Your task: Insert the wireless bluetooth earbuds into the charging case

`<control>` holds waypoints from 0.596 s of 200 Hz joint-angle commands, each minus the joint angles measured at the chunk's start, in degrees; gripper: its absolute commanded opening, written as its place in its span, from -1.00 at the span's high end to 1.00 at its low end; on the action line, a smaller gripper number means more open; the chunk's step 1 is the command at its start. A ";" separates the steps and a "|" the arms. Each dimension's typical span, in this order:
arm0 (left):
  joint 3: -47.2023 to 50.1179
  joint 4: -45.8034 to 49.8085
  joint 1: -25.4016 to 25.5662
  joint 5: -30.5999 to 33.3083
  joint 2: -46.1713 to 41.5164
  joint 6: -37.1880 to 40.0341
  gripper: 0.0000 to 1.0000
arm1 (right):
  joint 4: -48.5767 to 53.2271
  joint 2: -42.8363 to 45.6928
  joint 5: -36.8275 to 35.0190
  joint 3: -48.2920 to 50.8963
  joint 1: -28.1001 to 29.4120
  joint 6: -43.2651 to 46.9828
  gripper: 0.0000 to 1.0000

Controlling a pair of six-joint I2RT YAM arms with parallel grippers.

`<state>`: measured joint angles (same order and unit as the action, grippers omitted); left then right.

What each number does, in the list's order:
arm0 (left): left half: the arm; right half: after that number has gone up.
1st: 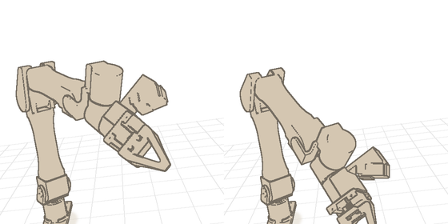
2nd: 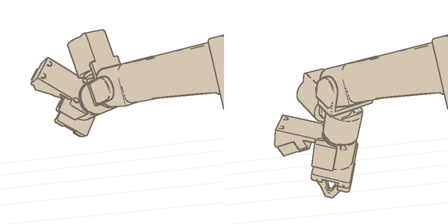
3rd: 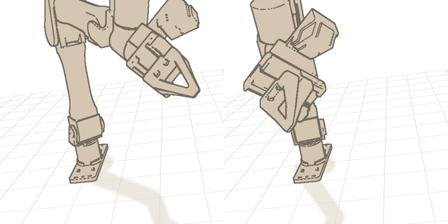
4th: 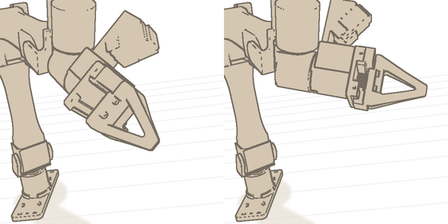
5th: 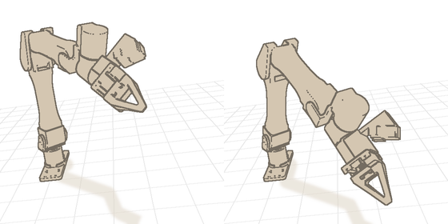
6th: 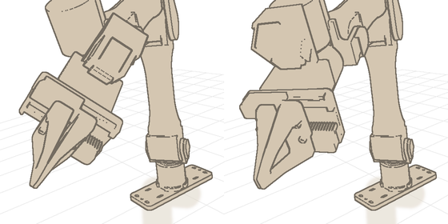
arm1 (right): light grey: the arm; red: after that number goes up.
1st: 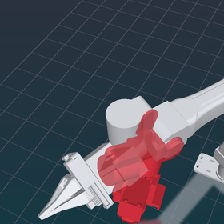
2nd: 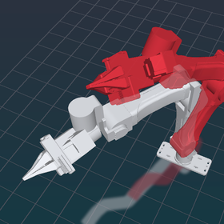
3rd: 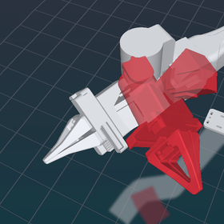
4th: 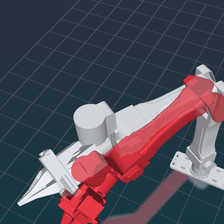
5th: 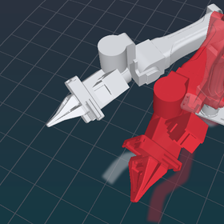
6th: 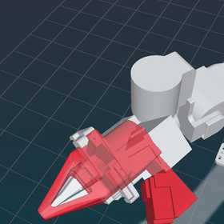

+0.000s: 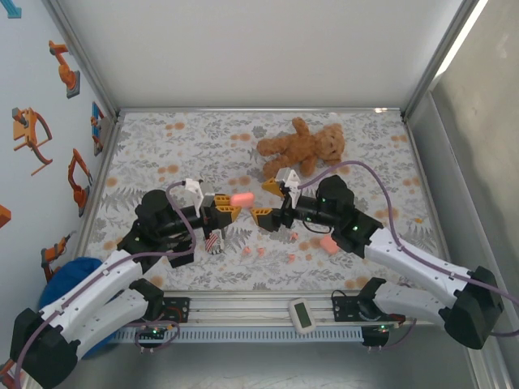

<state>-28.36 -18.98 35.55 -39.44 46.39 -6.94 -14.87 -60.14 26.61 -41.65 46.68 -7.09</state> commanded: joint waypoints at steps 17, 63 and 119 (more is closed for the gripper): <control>0.54 -3.98 0.53 -0.20 -1.37 1.66 0.96 | -2.97 -2.28 -0.64 -3.58 0.26 -0.90 -0.51; 0.59 -3.31 0.59 -0.04 -1.39 2.28 0.96 | -4.14 -3.85 -0.90 -4.75 0.26 -1.25 -0.37; 0.50 -3.12 0.69 0.20 -1.57 2.72 0.96 | -3.31 -3.79 -3.08 -6.40 0.26 -1.22 -0.29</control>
<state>-28.36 -20.62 35.97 -38.50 45.65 -5.82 -16.51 -64.03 25.89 -45.15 46.70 -7.77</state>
